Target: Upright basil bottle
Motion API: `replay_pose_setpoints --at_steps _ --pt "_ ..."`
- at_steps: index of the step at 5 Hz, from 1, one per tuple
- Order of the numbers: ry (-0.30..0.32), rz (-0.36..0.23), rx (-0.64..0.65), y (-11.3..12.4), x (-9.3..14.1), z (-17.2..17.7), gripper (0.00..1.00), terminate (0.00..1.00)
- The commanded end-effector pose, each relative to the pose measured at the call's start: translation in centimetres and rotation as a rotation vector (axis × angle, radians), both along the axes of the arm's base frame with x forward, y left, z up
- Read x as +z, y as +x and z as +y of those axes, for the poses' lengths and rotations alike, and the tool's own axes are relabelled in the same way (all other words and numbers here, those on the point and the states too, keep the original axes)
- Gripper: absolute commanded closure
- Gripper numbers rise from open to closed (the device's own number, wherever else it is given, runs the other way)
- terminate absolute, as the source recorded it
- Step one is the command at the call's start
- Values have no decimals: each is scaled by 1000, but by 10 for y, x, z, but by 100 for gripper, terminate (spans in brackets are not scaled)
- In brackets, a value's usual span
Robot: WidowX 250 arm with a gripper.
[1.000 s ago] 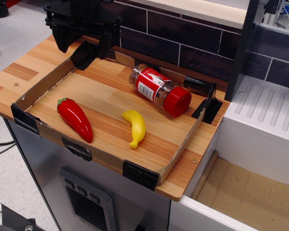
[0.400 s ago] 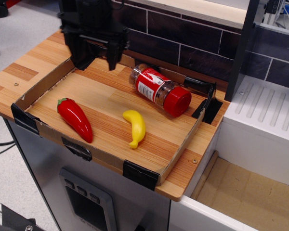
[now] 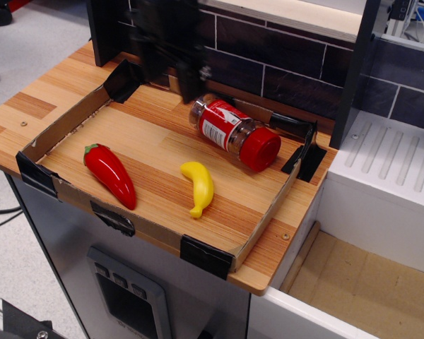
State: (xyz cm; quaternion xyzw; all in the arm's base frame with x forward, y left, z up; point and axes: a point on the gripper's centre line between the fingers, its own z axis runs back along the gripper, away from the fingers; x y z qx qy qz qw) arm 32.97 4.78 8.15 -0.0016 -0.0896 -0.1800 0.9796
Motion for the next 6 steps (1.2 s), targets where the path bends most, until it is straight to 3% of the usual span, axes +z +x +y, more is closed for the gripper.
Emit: replay_pose_setpoints --at_steps 1,2,3,4,5,6 --pt "76 -49 -476 -15 2 -54 0 0" --pt "82 -130 -723 -25 3 -61 0 0" --pt "55 -167 -971 -26 10 -57 0 0" --pt "20 -135 -1221 -11 7 -46 0 0" --pt "-28 -50 -1471 4 0 -43 0 0" --pt "-36 -23 -1721 11 -7 -52 0 0"
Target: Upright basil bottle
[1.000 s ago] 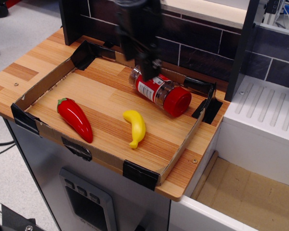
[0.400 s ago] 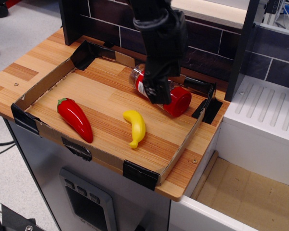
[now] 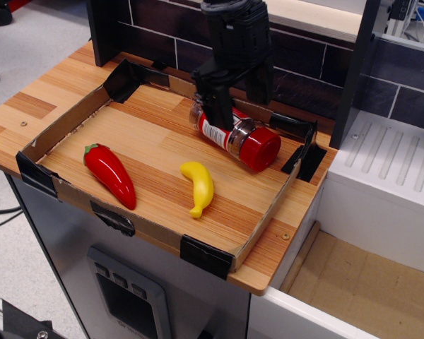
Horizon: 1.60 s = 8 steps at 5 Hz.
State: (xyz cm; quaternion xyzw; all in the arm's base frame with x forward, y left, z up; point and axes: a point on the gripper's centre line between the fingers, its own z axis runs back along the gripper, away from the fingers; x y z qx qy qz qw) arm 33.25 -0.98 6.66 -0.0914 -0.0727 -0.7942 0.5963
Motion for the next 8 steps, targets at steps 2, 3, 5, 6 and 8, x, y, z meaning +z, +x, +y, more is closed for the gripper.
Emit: replay_pose_setpoints --at_steps 2,3,5,6,8 --pt "25 -61 -242 3 -7 -16 0 0" --pt "39 -101 -157 7 -10 -24 0 0" --pt "85 -145 -65 13 -20 -21 0 0" --pt "88 -128 -54 13 -26 -24 0 0" --pt "108 -98 -5 7 -33 -27 0 0"
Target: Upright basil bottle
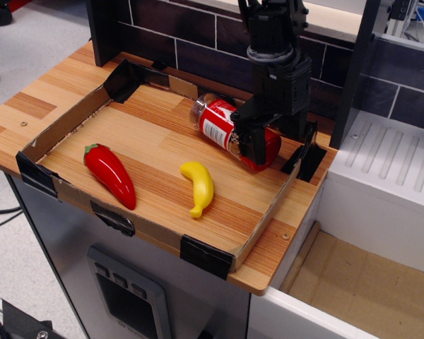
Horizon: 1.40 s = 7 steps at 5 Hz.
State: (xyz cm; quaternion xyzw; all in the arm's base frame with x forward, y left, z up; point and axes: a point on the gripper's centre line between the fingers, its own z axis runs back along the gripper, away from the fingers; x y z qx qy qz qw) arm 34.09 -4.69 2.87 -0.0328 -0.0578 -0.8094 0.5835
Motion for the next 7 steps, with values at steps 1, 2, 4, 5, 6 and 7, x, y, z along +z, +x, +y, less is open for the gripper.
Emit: replay_pose_setpoints --at_steps 1,2,4,5,6,7 --pt "41 -13 71 -2 -4 11 0 0" --pt "56 -13 74 -3 -9 12 0 0" --pt "46 -27 83 -3 -1 14 100 0" --pt "25 -25 107 -1 19 18 100 0" --pt "-6 -29 139 -1 40 22 100 0" --pt "-34 -47 155 1 59 26 100 0"
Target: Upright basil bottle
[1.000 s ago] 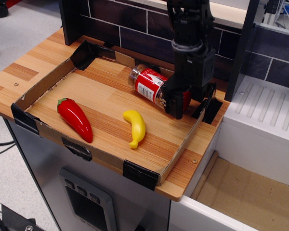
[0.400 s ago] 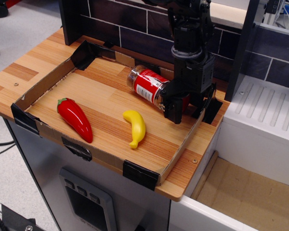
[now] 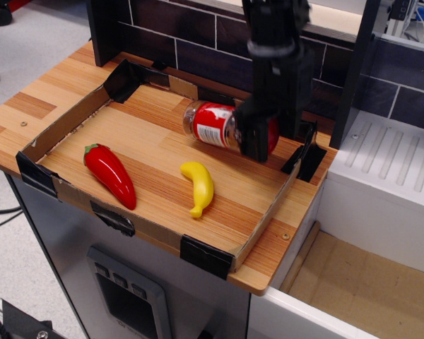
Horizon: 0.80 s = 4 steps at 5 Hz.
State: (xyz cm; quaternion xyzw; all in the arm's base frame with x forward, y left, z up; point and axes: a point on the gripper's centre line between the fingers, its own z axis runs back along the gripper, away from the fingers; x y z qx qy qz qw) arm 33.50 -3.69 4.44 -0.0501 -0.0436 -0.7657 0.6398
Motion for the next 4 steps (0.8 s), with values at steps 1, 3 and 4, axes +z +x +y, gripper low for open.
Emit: replay_pose_setpoints --at_steps 1,3,4 --pt "-81 -96 15 8 56 18 100 0" --pt "-141 -131 16 11 77 23 100 0" --pt "-164 -134 27 13 85 28 100 0"
